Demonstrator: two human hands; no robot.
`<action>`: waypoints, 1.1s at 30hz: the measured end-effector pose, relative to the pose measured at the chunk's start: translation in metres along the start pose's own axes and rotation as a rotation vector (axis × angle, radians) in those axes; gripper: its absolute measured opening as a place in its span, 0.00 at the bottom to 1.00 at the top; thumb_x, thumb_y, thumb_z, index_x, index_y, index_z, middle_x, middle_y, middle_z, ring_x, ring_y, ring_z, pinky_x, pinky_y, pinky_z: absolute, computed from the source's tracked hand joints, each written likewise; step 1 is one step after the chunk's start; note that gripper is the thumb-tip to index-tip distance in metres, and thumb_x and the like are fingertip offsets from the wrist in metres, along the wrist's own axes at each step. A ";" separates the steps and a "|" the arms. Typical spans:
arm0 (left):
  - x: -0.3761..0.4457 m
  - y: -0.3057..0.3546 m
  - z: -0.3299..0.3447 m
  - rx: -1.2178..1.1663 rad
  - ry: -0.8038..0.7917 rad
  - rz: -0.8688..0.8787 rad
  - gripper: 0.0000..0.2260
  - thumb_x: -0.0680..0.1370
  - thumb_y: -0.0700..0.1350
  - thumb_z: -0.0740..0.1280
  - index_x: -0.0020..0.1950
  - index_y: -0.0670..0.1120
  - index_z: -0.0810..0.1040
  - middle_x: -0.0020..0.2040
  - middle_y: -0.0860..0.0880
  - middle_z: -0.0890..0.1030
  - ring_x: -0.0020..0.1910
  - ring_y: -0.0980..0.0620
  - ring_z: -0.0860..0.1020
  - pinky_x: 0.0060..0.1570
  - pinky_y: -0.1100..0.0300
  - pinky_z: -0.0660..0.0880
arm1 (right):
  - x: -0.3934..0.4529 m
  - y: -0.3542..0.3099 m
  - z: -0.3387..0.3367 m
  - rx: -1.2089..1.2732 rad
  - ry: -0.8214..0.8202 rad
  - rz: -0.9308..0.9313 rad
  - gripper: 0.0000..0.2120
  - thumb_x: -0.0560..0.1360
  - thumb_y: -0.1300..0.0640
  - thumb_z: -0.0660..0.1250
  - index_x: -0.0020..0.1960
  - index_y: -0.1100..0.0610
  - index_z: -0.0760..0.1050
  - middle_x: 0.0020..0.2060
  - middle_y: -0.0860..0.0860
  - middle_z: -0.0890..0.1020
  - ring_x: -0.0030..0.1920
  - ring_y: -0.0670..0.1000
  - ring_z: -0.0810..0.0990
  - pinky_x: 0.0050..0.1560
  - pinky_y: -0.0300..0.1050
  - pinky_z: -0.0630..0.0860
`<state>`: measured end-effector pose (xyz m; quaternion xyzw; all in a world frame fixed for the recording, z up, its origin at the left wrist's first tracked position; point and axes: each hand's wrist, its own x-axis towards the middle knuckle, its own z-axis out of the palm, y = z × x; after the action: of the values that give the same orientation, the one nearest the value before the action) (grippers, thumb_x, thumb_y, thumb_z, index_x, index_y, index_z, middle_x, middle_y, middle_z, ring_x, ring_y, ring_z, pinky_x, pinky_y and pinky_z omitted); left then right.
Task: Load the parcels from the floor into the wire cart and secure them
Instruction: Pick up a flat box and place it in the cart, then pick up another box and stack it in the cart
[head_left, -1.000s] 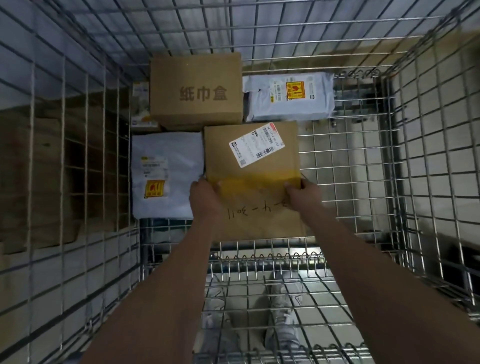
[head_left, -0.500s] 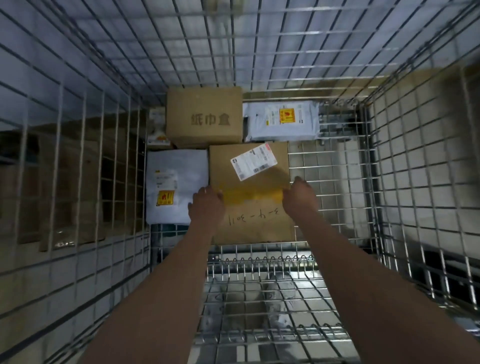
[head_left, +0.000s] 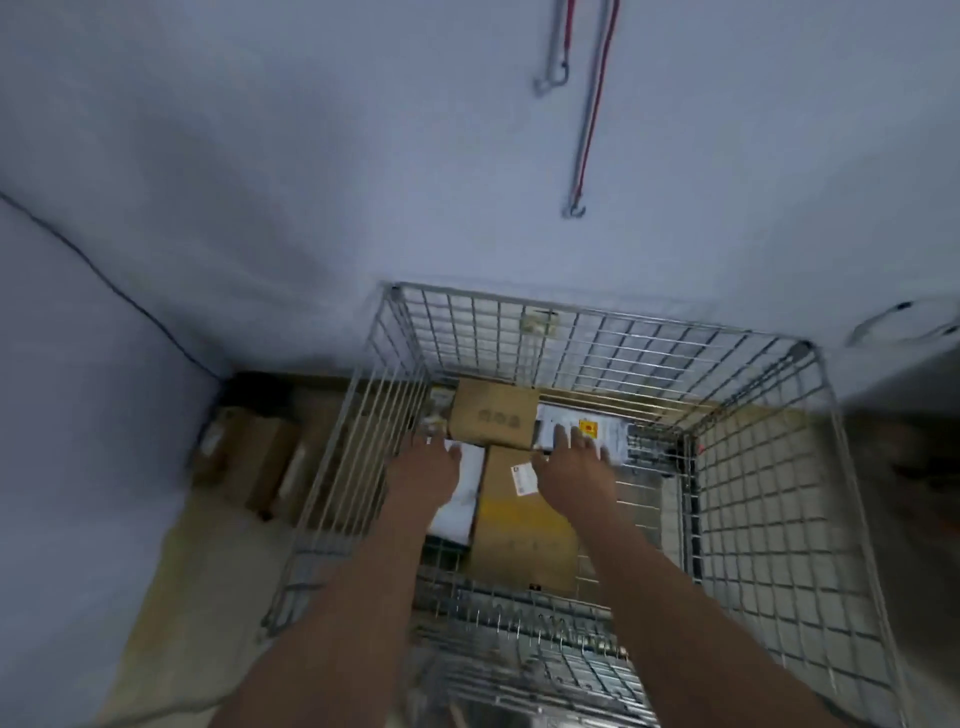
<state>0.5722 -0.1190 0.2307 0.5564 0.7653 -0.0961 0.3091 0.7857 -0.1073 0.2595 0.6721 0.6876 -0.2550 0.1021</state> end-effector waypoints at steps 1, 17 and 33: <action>-0.021 -0.006 -0.020 -0.035 0.040 -0.022 0.27 0.85 0.58 0.47 0.81 0.47 0.56 0.81 0.44 0.54 0.79 0.40 0.55 0.75 0.39 0.58 | -0.015 -0.013 -0.014 -0.016 0.004 -0.025 0.31 0.83 0.42 0.51 0.79 0.58 0.54 0.79 0.59 0.56 0.78 0.61 0.56 0.76 0.63 0.53; -0.246 -0.248 -0.166 -0.117 0.358 -0.257 0.27 0.84 0.58 0.49 0.81 0.49 0.55 0.81 0.46 0.56 0.78 0.43 0.55 0.74 0.39 0.55 | -0.177 -0.259 -0.094 -0.138 0.057 -0.316 0.32 0.82 0.40 0.51 0.80 0.56 0.53 0.79 0.59 0.57 0.78 0.60 0.55 0.77 0.60 0.53; -0.289 -0.460 -0.137 -0.202 0.215 -0.415 0.27 0.85 0.57 0.45 0.82 0.48 0.51 0.82 0.48 0.50 0.80 0.44 0.50 0.76 0.38 0.50 | -0.231 -0.452 0.001 -0.252 -0.099 -0.397 0.31 0.83 0.41 0.49 0.81 0.54 0.49 0.80 0.57 0.54 0.79 0.58 0.53 0.78 0.59 0.49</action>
<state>0.1578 -0.4476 0.4157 0.3610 0.8972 -0.0208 0.2536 0.3618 -0.2942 0.4668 0.4924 0.8268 -0.2150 0.1668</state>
